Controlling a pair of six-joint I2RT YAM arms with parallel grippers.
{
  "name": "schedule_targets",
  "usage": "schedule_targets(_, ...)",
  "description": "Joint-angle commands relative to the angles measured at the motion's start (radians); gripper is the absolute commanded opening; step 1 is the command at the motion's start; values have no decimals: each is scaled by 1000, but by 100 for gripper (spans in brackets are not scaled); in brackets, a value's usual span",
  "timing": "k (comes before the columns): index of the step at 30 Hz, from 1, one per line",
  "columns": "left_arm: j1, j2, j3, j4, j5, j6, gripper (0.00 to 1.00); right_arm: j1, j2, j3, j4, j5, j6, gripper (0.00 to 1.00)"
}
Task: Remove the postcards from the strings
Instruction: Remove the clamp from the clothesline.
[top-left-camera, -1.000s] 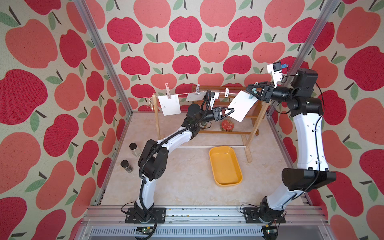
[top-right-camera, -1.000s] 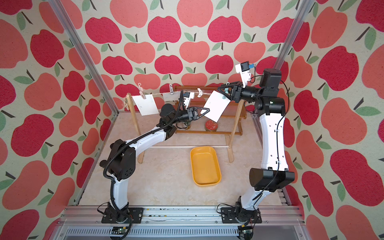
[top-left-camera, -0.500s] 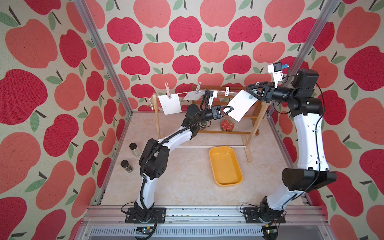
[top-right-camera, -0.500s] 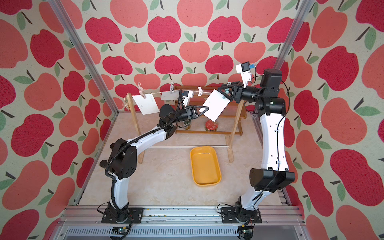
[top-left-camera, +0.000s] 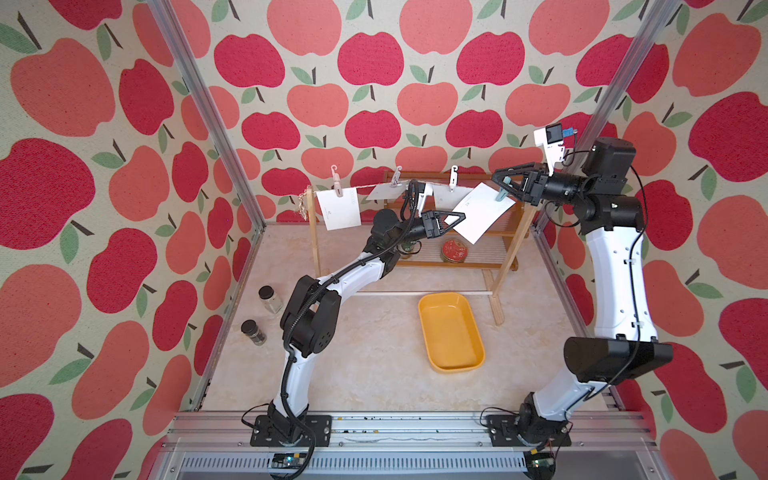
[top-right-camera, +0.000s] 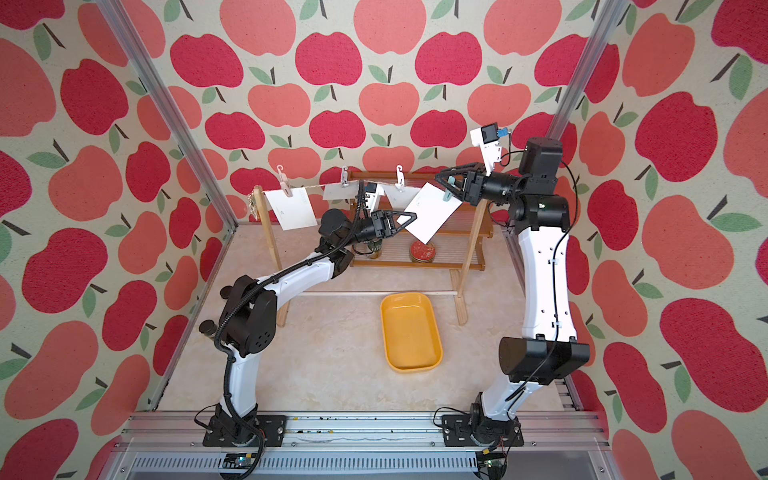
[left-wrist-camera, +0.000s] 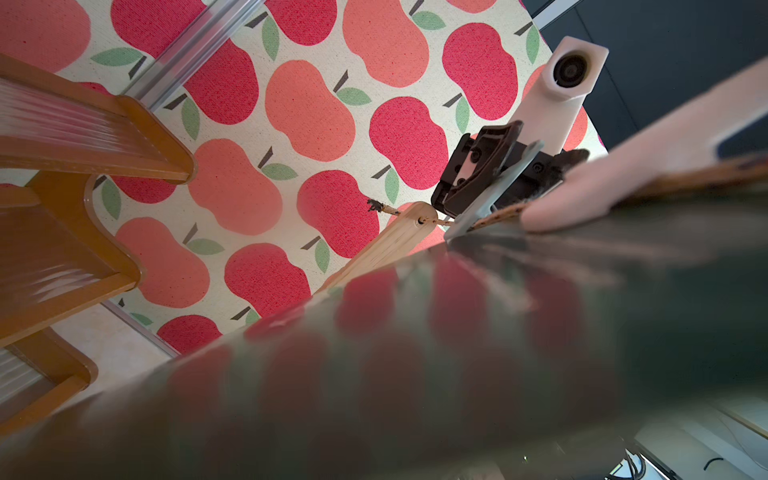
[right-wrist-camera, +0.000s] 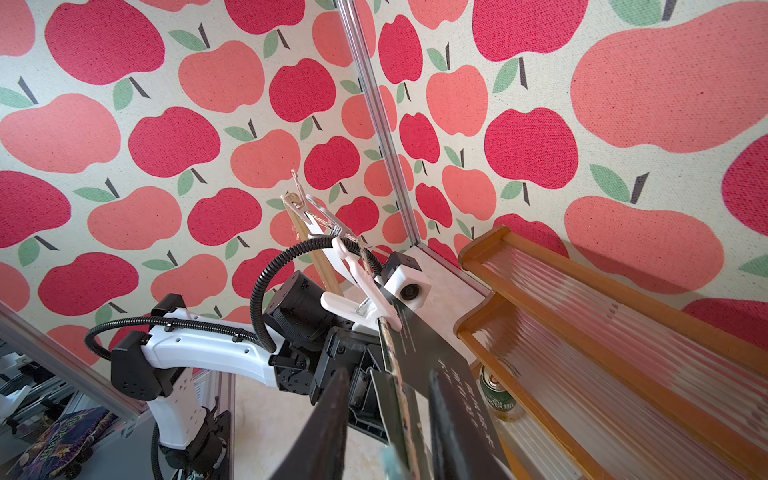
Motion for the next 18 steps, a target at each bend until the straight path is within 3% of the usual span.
schedule_targets(1,7,5,37,58,-7,-17,0,17,-6,-6,-2,-15,21,32)
schedule_targets(3,7,5,39,58,-8,-17,0,16,-6,-10,-3,-17,19,34)
schedule_targets(8,6,9,46,63,-12,-25,0,16,-18,-31,-24,-21,-8,52)
schedule_targets(18,5,11,51,68,-13,-33,0,17,-31,-69,12,-17,5,43)
